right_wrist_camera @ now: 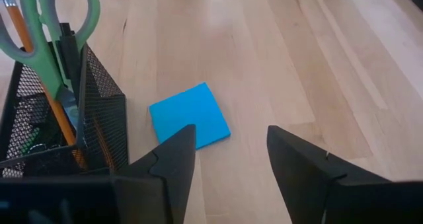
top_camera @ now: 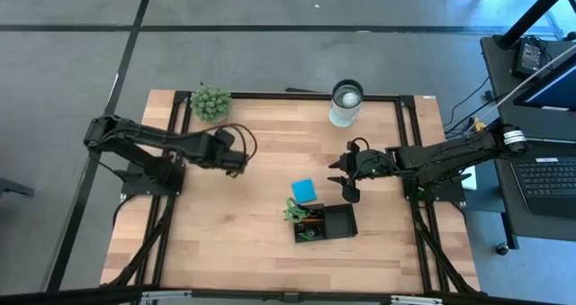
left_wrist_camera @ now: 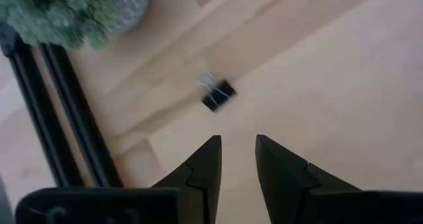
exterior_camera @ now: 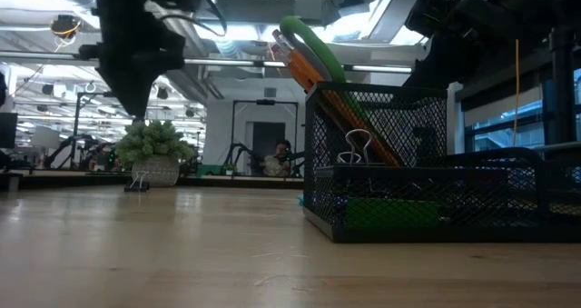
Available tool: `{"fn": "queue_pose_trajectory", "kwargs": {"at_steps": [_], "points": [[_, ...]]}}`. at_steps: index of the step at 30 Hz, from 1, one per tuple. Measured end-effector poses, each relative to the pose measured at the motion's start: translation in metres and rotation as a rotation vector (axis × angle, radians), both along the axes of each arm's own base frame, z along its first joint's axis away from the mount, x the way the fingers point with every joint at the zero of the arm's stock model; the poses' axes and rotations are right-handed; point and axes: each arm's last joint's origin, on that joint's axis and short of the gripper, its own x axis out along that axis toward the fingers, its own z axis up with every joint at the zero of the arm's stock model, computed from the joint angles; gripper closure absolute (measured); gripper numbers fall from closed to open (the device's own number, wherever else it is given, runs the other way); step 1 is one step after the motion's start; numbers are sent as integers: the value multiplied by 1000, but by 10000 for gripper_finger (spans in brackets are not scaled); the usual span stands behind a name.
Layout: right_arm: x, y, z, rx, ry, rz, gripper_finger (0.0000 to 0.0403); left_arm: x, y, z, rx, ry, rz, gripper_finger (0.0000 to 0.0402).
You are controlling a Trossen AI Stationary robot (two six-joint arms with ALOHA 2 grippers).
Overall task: Pick and place office supplies into organizer
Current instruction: Put the binder clip into the bottom left slot of the desk organizer
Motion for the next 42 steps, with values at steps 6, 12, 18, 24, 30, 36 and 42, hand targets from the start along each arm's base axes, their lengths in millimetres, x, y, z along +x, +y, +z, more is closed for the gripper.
{"fn": "queue_pose_trajectory", "kwargs": {"at_steps": [6, 12, 18, 24, 30, 36, 42], "points": [[0, 0, 0, 2, 0, -1, 214, -1, 22, 0, 0, 83, -72, 315], [0, 0, 0, 2, 0, -2, 214, 0, 28, 0, -1, 100, -111, 314], [0, 0, 0, -1, 0, 0, 214, 1, 28, 0, 1, 87, -112, 318], [0, 0, 0, -1, 0, -1, 214, 1, 27, 0, 1, 87, -114, 318], [0, 0, 0, -1, 0, -1, 214, 1, 27, 0, 3, 88, -114, 316], [0, 0, 0, -1, 0, -1, 214, 1, 27, 0, 1, 88, -114, 315], [0, 0, 0, -1, 0, -1, 214, 1, 27, 0, 1, 88, -114, 315]]}}
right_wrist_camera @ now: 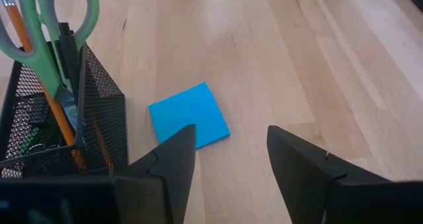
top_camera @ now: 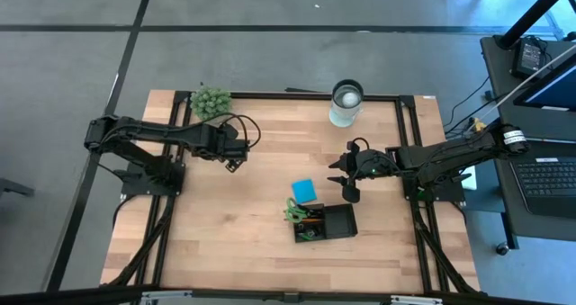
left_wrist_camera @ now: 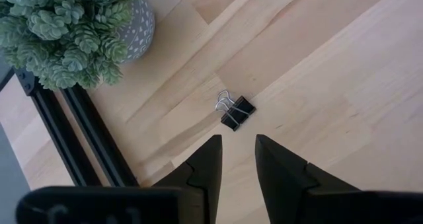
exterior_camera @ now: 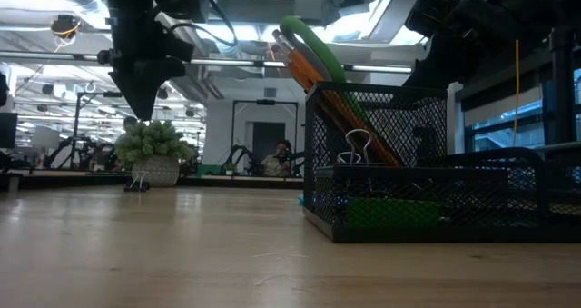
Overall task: Pick and place office supplies into organizer
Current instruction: Put the binder clip into the bottom left slot of the desk organizer
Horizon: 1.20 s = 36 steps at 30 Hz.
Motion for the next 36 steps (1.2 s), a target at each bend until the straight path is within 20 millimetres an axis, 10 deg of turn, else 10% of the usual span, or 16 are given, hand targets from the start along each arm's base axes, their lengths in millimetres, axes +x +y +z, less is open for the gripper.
{"fn": "queue_pose_trajectory", "kwargs": {"at_steps": [25, 36], "points": [[0, 0, 0, 1, 0, 0, 214, 0, -2, -1, -50, 42, -95, 291], [0, 0, 0, 0, 0, 0, 214, 0, -1, -1, -38, 21, -50, 218]]}}
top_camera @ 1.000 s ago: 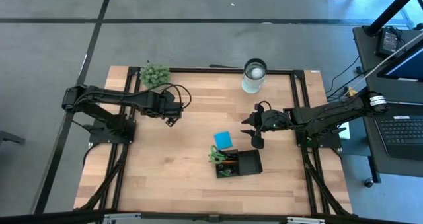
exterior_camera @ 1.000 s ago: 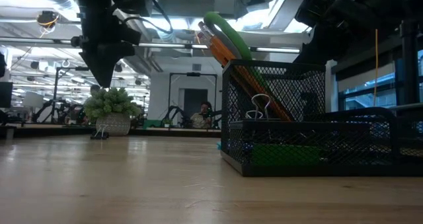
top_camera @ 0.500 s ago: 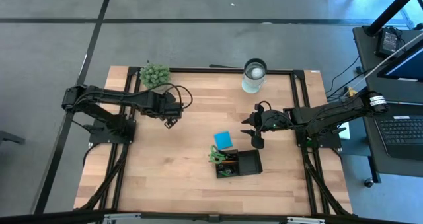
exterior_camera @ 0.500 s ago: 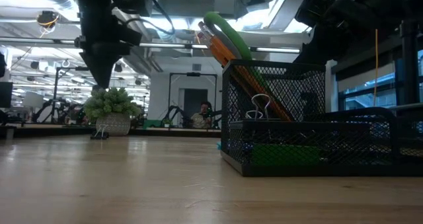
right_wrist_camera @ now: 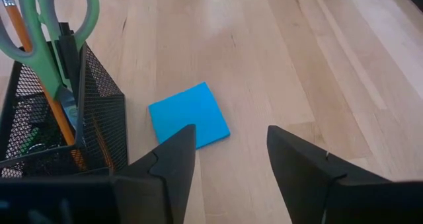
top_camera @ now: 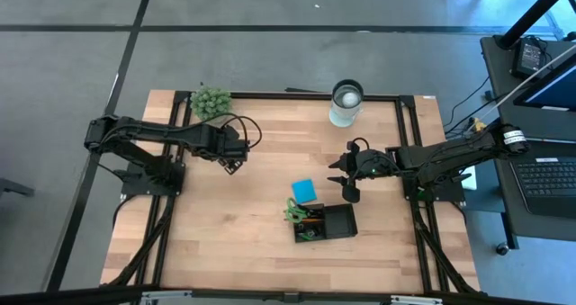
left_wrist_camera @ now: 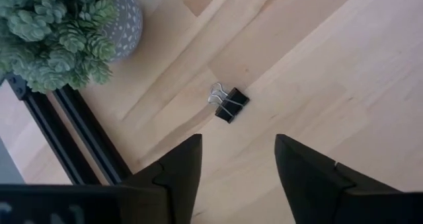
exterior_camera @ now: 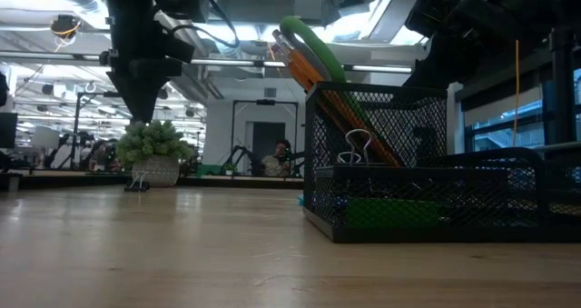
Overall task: Pick and place office supplies into organizer
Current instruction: Put the binder clip into the bottom left slot of the desk organizer
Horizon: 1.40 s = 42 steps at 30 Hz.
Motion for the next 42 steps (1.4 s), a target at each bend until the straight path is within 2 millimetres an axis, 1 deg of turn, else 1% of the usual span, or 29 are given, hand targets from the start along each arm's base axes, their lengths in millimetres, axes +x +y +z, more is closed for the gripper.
{"fn": "queue_pose_trajectory", "kwargs": {"at_steps": [3, 9, 14, 20, 22, 25, 28, 33, 37, 42], "points": [[0, 0, 0, 1, 0, 0, 214, 0, 0, 0, 7, 1, 0, 209], [0, 0, 0, 0, 0, 0, 214, 0, 0, 0, 12, 0, 0, 208], [0, 0, 0, -17, 2, 12, 214, 0, 1, 0, 12, -35, 76, 208], [0, 0, 0, -15, 2, 13, 214, 0, 0, 0, 7, -34, 72, 208], [0, 0, 0, -16, 2, 14, 214, 1, 1, 0, -10, -55, 106, 208], [0, 0, 0, -18, 2, 15, 214, 0, 5, -1, -78, -72, 176, 208], [0, 0, 0, -29, 3, 23, 214, -1, 9, -2, -148, -71, 193, 208], [0, -5, 0, -35, 5, 7, 214, -3, 20, -1, -105, -41, 164, 208], [1, -10, 0, -35, 5, -17, 214, -6, 31, -1, -112, -24, 158, 208], [1, -15, 0, -34, 5, -40, 214, -3, 43, -2, -119, -55, 141, 208]]}}
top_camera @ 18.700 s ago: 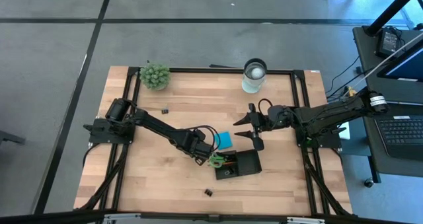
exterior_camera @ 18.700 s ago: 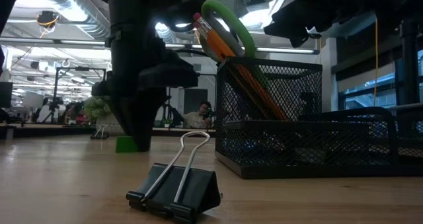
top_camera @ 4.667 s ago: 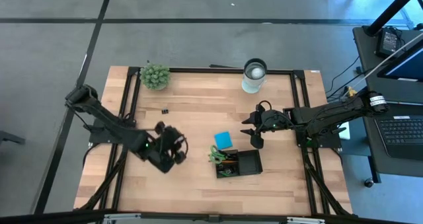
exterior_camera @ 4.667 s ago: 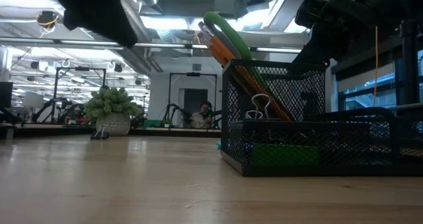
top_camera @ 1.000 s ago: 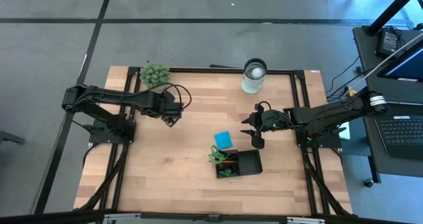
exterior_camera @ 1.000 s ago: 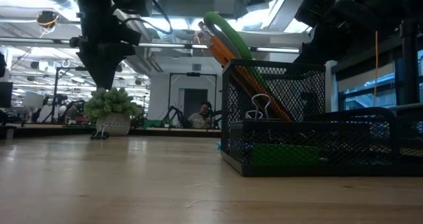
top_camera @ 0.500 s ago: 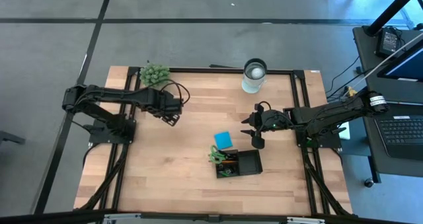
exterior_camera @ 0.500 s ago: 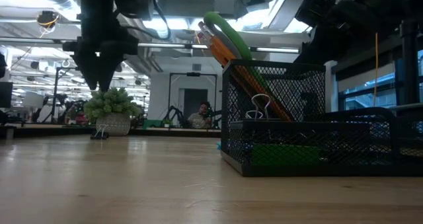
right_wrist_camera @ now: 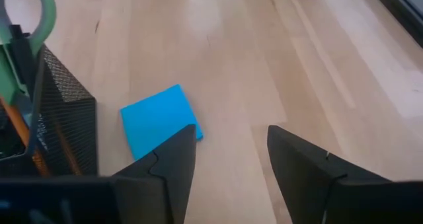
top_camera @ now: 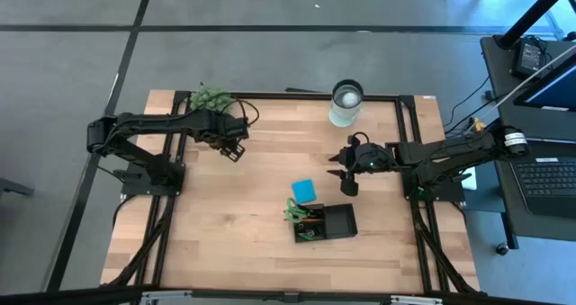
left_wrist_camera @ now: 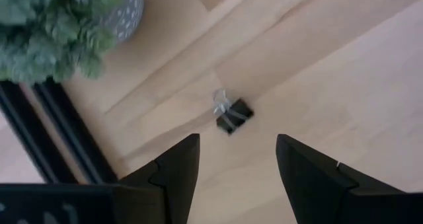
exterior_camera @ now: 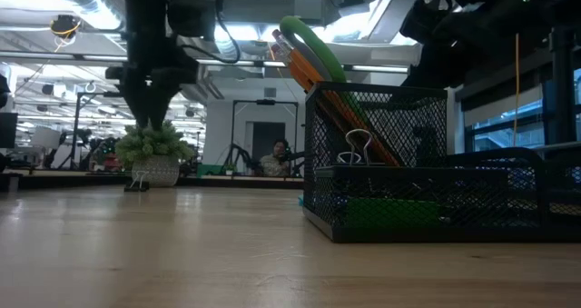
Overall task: Pick and place office supplies into organizer
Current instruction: Put the binder clip into the bottom left slot of the desk organizer
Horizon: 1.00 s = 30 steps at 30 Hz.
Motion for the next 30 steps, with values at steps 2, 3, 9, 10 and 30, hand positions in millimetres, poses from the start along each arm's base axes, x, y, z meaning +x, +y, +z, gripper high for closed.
{"fn": "queue_pose_trajectory", "kwargs": {"at_steps": [2, 3, 9, 10, 30], "points": [[0, -1, 0, 1, 0, -7, 214, 2, 5, -1, 8, -17, 2, 208], [0, -2, 0, 2, -1, -10, 214, 4, 7, -3, 8, -22, 9, 208], [0, -2, 0, 5, -1, -14, 214, 6, 18, -17, -12, 41, -3, 207], [0, -2, 0, 14, -1, -20, 214, 7, 19, -21, -18, 43, -12, 207], [0, -2, 0, 20, -4, -24, 214, -15, 44, -75, -148, -47, 22, 208]]}}
